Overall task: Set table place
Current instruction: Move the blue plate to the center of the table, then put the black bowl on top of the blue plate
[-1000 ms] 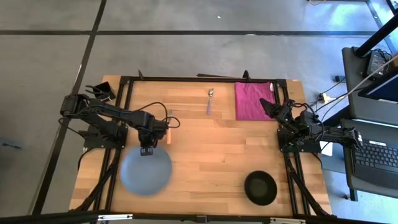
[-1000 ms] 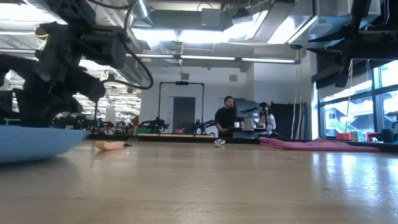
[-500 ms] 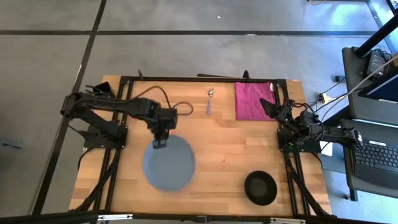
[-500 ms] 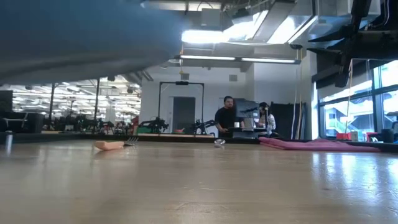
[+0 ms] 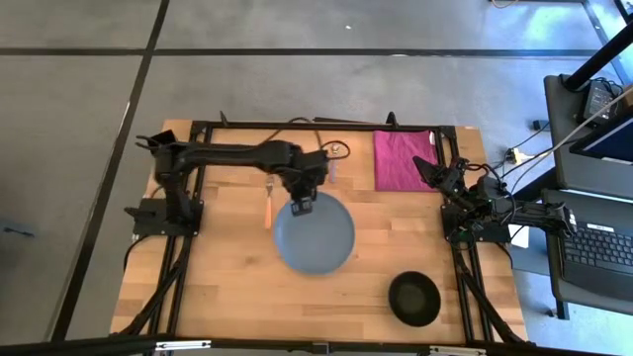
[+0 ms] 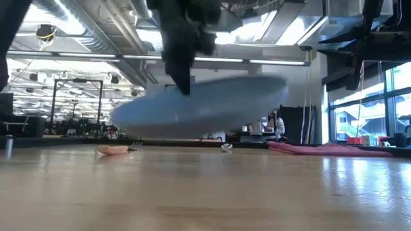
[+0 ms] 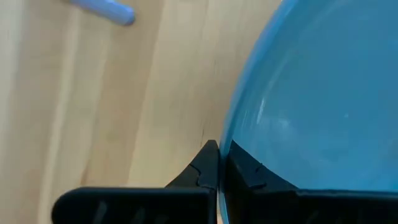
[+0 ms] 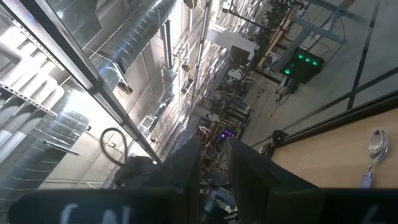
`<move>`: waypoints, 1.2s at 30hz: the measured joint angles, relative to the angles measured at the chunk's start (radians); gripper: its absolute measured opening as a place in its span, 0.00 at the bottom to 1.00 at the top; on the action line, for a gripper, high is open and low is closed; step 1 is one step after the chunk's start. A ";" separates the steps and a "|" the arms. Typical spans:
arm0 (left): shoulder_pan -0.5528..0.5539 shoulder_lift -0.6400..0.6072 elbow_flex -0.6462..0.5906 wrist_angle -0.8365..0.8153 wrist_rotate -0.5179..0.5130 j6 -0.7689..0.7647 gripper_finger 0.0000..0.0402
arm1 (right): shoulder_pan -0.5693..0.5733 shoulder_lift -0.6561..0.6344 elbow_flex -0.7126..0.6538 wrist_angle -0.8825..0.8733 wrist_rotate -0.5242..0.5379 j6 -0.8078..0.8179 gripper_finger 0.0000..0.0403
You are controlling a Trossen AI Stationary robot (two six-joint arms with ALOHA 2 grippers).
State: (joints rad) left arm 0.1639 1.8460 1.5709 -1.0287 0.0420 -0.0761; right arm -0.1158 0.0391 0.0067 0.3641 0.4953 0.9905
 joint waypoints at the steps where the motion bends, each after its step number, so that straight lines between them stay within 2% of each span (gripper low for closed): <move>1: 0.007 0.028 0.010 -0.004 0.013 0.015 0.00 | 0.000 0.000 0.000 0.000 0.000 0.000 0.19; 7: 0.025 0.162 0.023 -0.010 0.040 0.064 0.00 | 0.001 0.000 0.000 0.000 -0.036 0.002 0.19; 15: 0.038 0.256 0.024 0.028 0.056 0.060 0.00 | 0.000 0.000 0.000 0.000 -0.053 0.001 0.19; 28: 0.054 0.282 0.044 0.004 0.045 0.005 0.27 | 0.000 0.000 0.000 -0.002 -0.053 0.000 0.19; 36: 0.054 0.281 0.211 -0.123 0.046 0.007 0.30 | 0.000 0.000 0.000 -0.002 -0.053 0.002 0.19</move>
State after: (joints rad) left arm 0.2180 2.1273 1.7815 -1.1513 0.0879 -0.0689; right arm -0.1158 0.0391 0.0067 0.3622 0.4427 0.9924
